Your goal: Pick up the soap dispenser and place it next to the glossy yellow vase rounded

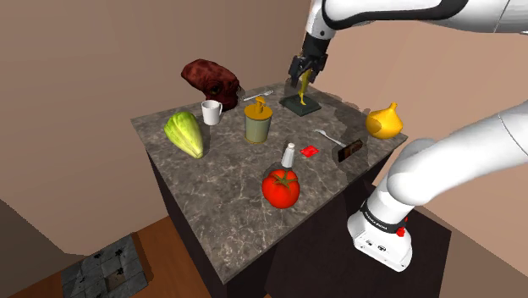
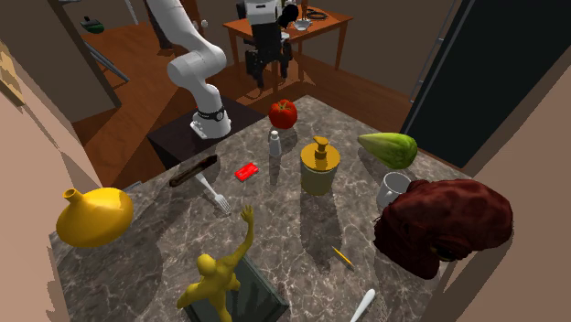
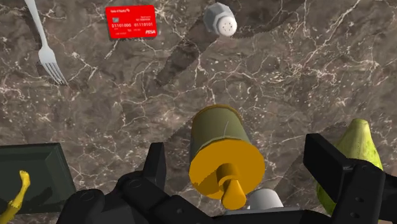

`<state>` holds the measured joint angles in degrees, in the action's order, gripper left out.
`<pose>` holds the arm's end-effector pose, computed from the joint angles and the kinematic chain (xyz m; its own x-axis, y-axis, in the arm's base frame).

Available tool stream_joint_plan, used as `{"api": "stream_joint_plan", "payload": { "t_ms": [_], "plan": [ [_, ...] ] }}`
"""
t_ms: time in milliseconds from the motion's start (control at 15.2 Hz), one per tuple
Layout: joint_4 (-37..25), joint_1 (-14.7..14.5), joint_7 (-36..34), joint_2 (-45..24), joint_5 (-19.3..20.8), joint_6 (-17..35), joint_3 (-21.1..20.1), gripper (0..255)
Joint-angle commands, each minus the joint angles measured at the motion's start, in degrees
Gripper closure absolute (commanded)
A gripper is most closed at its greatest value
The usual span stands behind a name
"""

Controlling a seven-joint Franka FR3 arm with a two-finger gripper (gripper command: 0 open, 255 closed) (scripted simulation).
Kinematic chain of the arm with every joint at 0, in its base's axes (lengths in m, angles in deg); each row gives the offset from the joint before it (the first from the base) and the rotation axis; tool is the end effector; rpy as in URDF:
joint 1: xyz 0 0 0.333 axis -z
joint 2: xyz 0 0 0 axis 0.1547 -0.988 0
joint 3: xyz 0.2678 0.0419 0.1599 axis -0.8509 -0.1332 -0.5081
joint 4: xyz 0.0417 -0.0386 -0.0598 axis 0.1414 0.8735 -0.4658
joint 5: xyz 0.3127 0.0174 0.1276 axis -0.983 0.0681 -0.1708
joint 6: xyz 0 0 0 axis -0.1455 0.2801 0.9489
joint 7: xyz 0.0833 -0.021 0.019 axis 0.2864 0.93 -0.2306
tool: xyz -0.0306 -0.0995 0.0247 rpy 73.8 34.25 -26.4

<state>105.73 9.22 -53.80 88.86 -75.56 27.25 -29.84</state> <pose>0.3540 -0.0262 0.5741 0.9831 -0.1413 0.1163 -0.1418 -0.9899 -0.0045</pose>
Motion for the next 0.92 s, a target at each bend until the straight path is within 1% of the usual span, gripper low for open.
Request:
{"api": "stream_joint_plan", "payload": {
  "t_ms": [0, 462, 858],
  "plan": [
    [-2.10, -0.20, 0.23, -4.90, -0.09, 2.40, 0.09, 0],
    [-10.80, -0.70, 1.21, -20.66, -0.64, 7.90, 0.32, 0],
    [-21.14, -0.88, 2.08, -34.43, -1.27, 10.01, 0.27, 0]
  ]
}}
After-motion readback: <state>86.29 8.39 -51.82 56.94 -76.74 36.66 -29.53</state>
